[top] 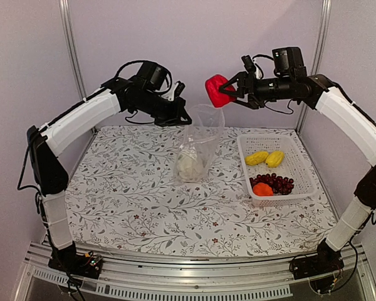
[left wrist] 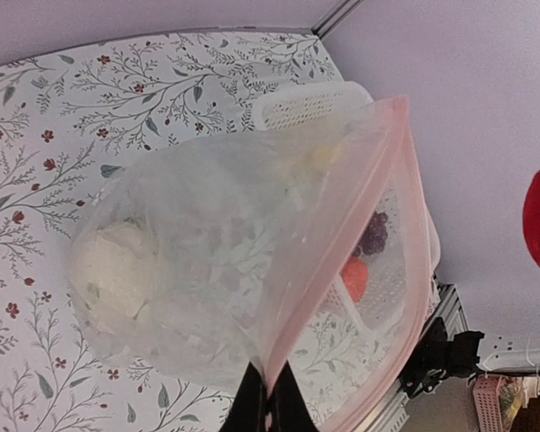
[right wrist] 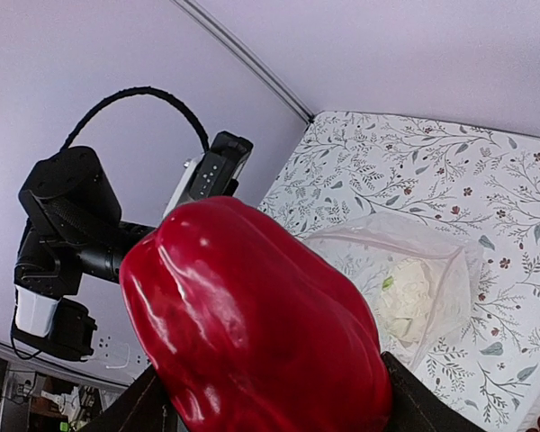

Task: Place the food in the zip-top bag and seal the zipper
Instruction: Place the fake vegetable in the zipper food storage bag.

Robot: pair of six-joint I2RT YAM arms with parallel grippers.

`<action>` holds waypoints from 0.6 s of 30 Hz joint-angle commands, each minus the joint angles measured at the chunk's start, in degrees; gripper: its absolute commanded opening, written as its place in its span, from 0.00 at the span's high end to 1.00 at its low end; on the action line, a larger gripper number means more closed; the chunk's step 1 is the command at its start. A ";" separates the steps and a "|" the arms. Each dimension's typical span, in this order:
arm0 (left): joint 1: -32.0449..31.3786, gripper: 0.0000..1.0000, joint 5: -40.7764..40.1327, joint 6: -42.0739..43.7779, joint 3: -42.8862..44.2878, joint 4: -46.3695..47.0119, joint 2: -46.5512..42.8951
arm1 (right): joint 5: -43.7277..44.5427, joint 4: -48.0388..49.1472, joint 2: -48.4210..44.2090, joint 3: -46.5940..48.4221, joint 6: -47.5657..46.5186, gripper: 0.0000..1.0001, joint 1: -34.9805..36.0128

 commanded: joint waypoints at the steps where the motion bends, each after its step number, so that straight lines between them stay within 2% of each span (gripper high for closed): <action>1: 1.18 1.00 1.39 -0.75 1.56 1.38 1.19 | 0.77 1.83 2.52 0.05 0.35 0.53 2.15; 7: 1.50 1.00 2.06 -1.14 1.50 1.77 0.98 | 7.43 -1.83 5.94 0.93 -0.87 0.50 2.69; 9: 1.60 1.00 2.42 -1.26 1.51 1.91 0.96 | 9.79 -4.85 7.43 2.50 -1.37 0.42 3.50; 13: 1.70 1.00 2.90 -1.40 1.42 2.07 0.84 | 16.76 -14.11 12.26 11.00 -3.49 0.20 5.86; 18: 2.07 1.00 3.20 -1.53 0.94 2.33 0.81 | 15.91 -14.60 12.42 12.56 -3.33 0.11 6.41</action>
